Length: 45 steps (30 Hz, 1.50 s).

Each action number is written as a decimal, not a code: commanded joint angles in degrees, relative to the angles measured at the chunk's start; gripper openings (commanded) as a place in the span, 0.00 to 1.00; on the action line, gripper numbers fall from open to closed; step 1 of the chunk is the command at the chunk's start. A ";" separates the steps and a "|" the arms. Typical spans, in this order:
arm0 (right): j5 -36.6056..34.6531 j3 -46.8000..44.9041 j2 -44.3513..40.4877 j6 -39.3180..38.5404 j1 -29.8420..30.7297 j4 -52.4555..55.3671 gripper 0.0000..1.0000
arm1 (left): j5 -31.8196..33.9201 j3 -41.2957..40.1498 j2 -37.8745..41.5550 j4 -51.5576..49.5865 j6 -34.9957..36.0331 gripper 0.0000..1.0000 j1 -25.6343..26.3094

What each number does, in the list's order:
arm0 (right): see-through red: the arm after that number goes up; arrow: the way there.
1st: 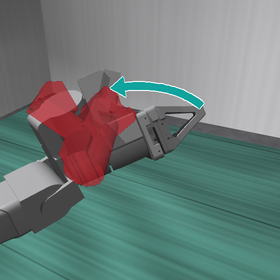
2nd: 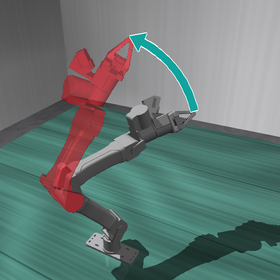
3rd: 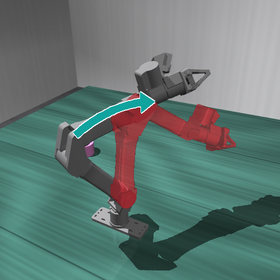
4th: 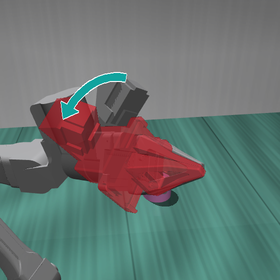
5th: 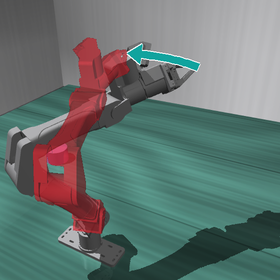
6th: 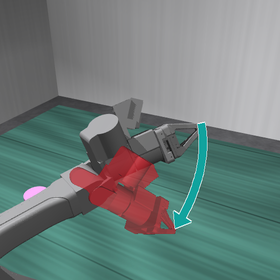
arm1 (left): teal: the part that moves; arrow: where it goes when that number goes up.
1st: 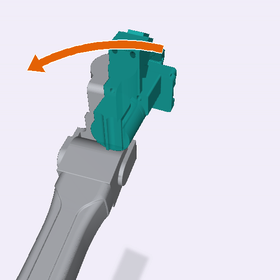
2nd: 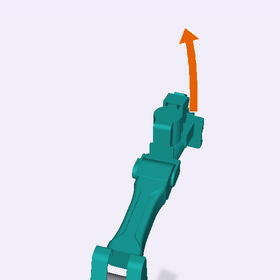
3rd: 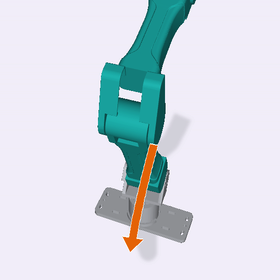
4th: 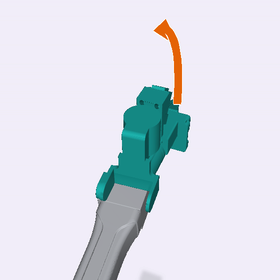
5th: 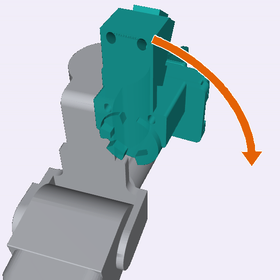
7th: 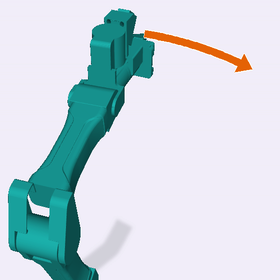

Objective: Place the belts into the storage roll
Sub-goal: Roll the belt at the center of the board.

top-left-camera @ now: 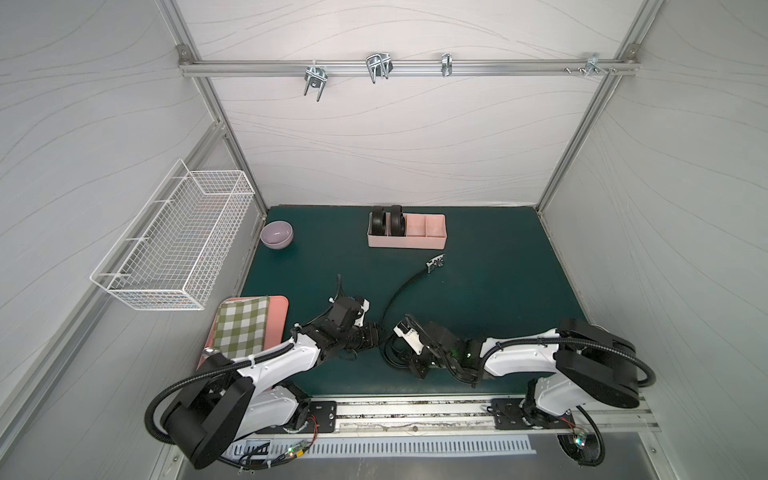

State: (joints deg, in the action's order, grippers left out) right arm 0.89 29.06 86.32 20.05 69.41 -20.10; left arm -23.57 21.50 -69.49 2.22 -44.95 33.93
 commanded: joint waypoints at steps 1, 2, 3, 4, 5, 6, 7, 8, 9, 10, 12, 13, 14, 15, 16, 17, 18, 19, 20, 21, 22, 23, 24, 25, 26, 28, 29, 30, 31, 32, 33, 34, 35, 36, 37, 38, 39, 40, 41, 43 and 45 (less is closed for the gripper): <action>-0.05 -1.44 2.14 0.41 0.26 5.16 0.00 | -3.15 0.96 -1.94 7.95 -1.67 0.42 0.81; -0.21 -1.40 2.08 0.41 0.26 5.26 0.00 | -3.75 0.90 -2.61 8.94 -1.73 0.42 0.96; -0.22 -1.37 2.07 0.38 0.27 5.29 0.00 | -4.12 0.62 -3.09 9.87 -1.99 0.42 0.92; -0.31 -1.46 2.10 0.33 0.28 5.26 0.00 | -4.53 0.52 -3.56 10.77 -2.16 0.42 1.04; -0.36 -1.46 2.05 0.37 0.24 5.31 0.00 | -5.00 0.55 -4.10 11.45 -2.01 0.42 1.17; -0.37 -1.53 2.09 0.39 0.25 5.26 0.00 | -5.32 0.69 -4.51 11.65 -1.69 0.42 1.37; -0.36 -1.55 2.22 0.41 0.28 5.28 0.00 | -5.55 1.09 -5.00 11.47 -1.19 0.42 1.61; -0.36 -1.63 2.16 0.51 0.26 5.20 0.00 | -5.73 1.68 -5.63 10.81 -0.50 0.42 1.88; -0.41 -1.79 2.14 0.58 0.27 5.01 0.00 | -6.05 2.14 -6.25 10.58 0.12 0.42 2.09; -0.30 -1.81 2.26 0.49 0.21 4.91 0.00 | -6.48 2.70 -7.13 10.44 0.79 0.41 2.10; -0.22 -1.80 2.35 0.54 0.25 4.89 0.00 | -7.21 3.56 -8.74 9.80 2.03 0.38 2.18; -0.24 -1.74 2.49 0.60 0.27 4.89 0.00 | -7.65 4.00 -9.52 9.32 3.12 0.35 2.23; -0.19 -1.82 2.45 0.51 0.23 4.89 0.00 | -7.95 4.64 -10.16 8.49 4.26 0.34 2.16; -0.18 -1.86 2.32 0.52 0.26 4.89 0.00 | -8.17 5.14 -10.52 7.50 5.31 0.34 2.19; -0.26 -2.03 2.17 0.71 0.22 4.82 0.00 | -8.64 5.73 -10.98 6.77 6.65 0.34 2.21; -0.27 -1.99 2.09 0.51 0.21 4.74 0.00 | -8.86 6.35 -11.33 5.63 7.94 0.34 2.24; -0.32 -1.99 2.09 0.48 0.21 4.89 0.00 | -8.86 6.96 -11.68 4.39 9.18 0.33 2.27; -0.36 -2.00 2.05 0.58 0.23 4.98 0.00 | -8.87 7.80 -12.09 2.91 10.82 0.33 2.36; -0.36 -1.99 2.09 0.52 0.22 5.06 0.00 | -8.94 8.71 -12.55 1.38 12.34 0.33 2.38; -0.51 -2.03 2.12 0.54 0.22 5.07 0.00 | -9.03 9.48 -12.96 -0.01 13.57 0.33 2.50; -0.47 -2.03 2.14 0.50 0.23 5.07 0.00 | -8.81 10.37 -13.35 -1.65 14.81 0.32 2.69; -0.48 -2.12 2.01 0.61 0.21 4.91 0.00 | -8.20 11.19 -13.63 -3.02 15.70 0.31 2.97; -0.49 -2.27 2.09 0.73 0.29 4.81 0.00 | -7.41 11.65 -13.81 -4.01 16.16 0.30 3.33; -0.52 -2.32 1.93 0.85 0.25 4.72 0.00 | -6.14 12.09 -13.76 -5.07 16.46 0.29 4.02; -0.53 -2.43 1.83 0.94 0.27 4.55 0.00 | -4.26 12.56 -13.65 -6.51 16.84 0.29 4.79; -0.44 -2.71 1.60 1.16 0.27 4.30 0.00 | -1.08 13.76 -13.82 -9.64 17.84 0.26 6.35; -0.31 -2.74 1.57 1.19 0.23 4.19 0.00 | 0.56 14.21 -13.98 -10.94 18.02 0.22 7.09; -0.27 -2.73 1.45 1.29 0.28 4.19 0.00 | 1.86 14.59 -14.08 -11.99 18.10 0.18 7.49; -0.31 -2.74 1.46 1.39 0.28 4.32 0.00 | 3.28 14.92 -14.09 -13.10 18.14 0.11 7.93; -0.20 -2.61 1.24 1.47 0.24 4.53 0.00 | 4.93 15.10 -13.96 -14.36 17.93 0.05 8.08; -0.26 -2.60 1.01 1.65 0.22 4.85 0.00 | 5.69 15.18 -13.71 -14.96 17.88 0.01 8.17; -0.27 -2.44 0.45 1.98 0.21 5.41 0.00 | 6.26 15.29 -13.21 -15.57 17.96 0.00 8.25; -0.40 -2.29 -0.25 2.36 0.21 6.14 0.00 | 7.26 15.54 -12.60 -16.59 17.97 0.00 8.38; -0.45 -2.07 -1.00 2.71 0.22 7.18 0.01 | 8.22 16.11 -12.09 -17.84 18.20 0.00 8.56; -0.62 -1.61 -2.10 3.20 0.21 8.70 0.09 | 9.79 16.91 -11.46 -19.72 18.60 0.00 8.89; -0.55 -1.27 -3.48 3.56 0.10 10.25 0.13 | 11.13 17.68 -10.89 -21.48 19.03 0.00 9.17; -0.61 -0.91 -4.71 3.94 0.02 11.83 0.16 | 11.85 18.14 -10.39 -22.65 19.55 0.00 9.43; -0.62 -0.49 -6.23 4.26 -0.20 13.64 0.21 | 12.38 18.52 -9.76 -23.47 19.87 0.00 9.67; -0.31 -0.24 -7.56 4.67 -0.63 15.25 0.26 | 12.94 18.82 -9.38 -24.10 19.98 0.00 9.79; 0.82 0.28 -10.44 5.84 -2.03 18.84 0.35 | 13.70 19.65 -9.39 -25.93 20.07 0.00 9.88; 1.95 0.34 -15.22 7.51 -3.98 22.96 0.47 | 14.77 20.25 -9.46 -27.47 20.42 0.00 10.18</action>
State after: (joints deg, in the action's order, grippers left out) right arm 2.22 28.99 75.37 24.67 67.53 -8.32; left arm -11.51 38.81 -80.38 -21.30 -26.33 43.70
